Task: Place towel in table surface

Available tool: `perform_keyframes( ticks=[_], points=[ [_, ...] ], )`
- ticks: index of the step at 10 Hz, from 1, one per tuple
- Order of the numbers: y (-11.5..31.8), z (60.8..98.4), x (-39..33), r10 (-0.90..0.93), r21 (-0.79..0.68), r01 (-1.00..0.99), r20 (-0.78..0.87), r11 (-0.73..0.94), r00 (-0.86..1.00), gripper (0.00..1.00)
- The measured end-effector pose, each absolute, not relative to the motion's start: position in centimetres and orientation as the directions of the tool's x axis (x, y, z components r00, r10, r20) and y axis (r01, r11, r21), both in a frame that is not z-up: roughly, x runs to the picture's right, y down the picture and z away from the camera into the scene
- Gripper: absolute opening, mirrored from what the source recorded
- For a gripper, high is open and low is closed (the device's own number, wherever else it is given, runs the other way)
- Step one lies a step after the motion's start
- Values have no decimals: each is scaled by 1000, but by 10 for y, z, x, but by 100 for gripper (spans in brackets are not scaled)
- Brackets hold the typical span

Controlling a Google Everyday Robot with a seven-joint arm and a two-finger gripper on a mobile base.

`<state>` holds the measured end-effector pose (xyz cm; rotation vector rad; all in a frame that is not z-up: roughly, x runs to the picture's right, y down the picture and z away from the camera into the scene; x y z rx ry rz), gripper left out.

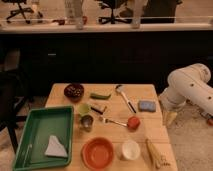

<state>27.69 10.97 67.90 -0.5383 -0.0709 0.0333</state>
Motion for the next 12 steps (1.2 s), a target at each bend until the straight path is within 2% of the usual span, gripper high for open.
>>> perform_keyframes(
  ticks=[6, 12],
  points=[
    [104, 651, 189, 52, -410, 118, 381, 905, 923, 80],
    [82, 640, 116, 8, -390, 190, 452, 901, 892, 80]
  ],
)
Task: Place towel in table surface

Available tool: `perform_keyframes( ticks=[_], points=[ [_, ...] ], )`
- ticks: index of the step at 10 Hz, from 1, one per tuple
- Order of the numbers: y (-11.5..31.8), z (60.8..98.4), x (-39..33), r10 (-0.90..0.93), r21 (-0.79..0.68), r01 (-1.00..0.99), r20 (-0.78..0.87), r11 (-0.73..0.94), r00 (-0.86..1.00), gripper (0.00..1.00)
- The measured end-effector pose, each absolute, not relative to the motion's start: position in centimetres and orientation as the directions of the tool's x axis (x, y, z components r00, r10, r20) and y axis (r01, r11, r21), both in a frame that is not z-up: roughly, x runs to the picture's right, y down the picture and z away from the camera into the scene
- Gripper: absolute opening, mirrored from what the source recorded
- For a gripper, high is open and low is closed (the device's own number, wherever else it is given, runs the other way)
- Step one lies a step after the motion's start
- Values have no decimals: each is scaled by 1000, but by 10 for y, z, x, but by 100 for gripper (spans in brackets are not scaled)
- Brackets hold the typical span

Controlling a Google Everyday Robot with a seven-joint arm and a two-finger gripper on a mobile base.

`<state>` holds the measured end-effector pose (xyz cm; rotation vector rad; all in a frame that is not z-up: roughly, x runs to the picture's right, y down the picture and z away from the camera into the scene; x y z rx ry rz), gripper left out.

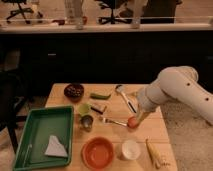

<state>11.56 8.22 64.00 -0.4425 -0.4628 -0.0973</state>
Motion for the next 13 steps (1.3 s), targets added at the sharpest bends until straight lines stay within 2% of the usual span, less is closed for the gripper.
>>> perform_keyframes(
  ticks=[5, 13],
  points=[
    [74, 648, 51, 27, -468, 209, 449, 859, 893, 80],
    [77, 647, 39, 69, -451, 173, 471, 876, 879, 80]
  ],
)
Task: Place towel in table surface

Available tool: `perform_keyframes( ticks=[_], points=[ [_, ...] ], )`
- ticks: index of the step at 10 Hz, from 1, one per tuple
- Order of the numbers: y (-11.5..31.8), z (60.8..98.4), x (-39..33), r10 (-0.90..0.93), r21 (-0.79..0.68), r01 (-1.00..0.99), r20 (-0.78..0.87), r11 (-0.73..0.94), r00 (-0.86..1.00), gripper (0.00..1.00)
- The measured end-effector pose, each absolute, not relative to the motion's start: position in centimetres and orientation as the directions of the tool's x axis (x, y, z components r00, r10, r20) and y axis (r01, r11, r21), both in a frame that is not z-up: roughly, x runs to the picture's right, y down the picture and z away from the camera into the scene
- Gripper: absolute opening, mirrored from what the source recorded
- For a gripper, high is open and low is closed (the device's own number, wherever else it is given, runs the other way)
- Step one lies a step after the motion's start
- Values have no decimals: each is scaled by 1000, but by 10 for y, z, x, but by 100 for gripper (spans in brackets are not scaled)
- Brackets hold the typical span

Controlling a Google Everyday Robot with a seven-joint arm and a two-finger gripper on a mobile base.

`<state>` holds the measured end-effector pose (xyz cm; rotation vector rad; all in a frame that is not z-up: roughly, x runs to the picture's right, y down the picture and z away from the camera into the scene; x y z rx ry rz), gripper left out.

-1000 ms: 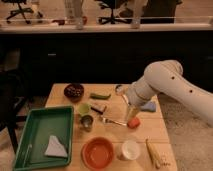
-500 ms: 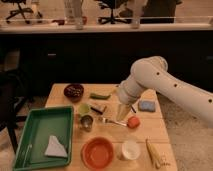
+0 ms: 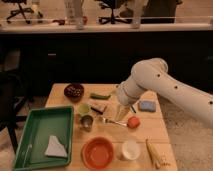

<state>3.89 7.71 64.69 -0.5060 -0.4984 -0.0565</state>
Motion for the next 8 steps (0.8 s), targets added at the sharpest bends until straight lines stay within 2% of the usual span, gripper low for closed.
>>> perform_keyframes(
  ticks=[4, 8],
  points=[
    [80, 645, -32, 175, -435, 100, 548, 895, 818, 80],
    [87, 645, -93, 178, -433, 117, 582, 894, 794, 80]
  ],
)
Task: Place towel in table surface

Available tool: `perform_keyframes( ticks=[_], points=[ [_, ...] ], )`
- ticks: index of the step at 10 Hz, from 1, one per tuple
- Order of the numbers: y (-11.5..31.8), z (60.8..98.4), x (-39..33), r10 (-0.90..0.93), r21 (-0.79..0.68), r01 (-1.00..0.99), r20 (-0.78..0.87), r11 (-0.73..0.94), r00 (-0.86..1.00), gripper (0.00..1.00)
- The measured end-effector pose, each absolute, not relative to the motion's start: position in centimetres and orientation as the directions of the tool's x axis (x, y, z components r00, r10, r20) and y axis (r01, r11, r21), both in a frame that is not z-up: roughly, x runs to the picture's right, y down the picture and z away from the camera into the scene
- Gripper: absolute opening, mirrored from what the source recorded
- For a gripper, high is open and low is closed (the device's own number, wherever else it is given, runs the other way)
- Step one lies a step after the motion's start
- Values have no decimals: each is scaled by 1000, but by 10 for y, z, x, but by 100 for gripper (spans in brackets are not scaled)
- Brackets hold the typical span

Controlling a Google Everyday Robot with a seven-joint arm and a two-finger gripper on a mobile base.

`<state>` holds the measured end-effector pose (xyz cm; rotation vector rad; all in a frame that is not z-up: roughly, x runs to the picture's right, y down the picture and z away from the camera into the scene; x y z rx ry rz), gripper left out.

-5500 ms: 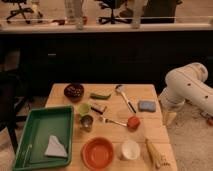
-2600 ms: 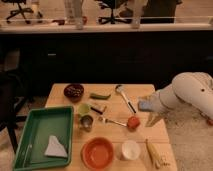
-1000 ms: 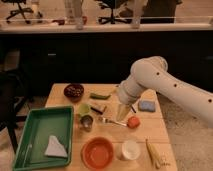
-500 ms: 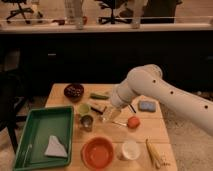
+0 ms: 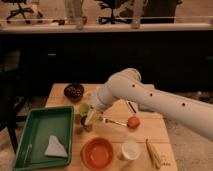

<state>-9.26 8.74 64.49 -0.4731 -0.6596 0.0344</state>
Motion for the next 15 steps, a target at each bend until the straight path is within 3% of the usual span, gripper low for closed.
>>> perform_keyframes(
  ticks=[7, 15],
  points=[
    [134, 688, -175, 85, -526, 273, 557, 805, 826, 80],
    [140, 692, -184, 67, -543, 297, 552, 785, 831, 80]
  ],
)
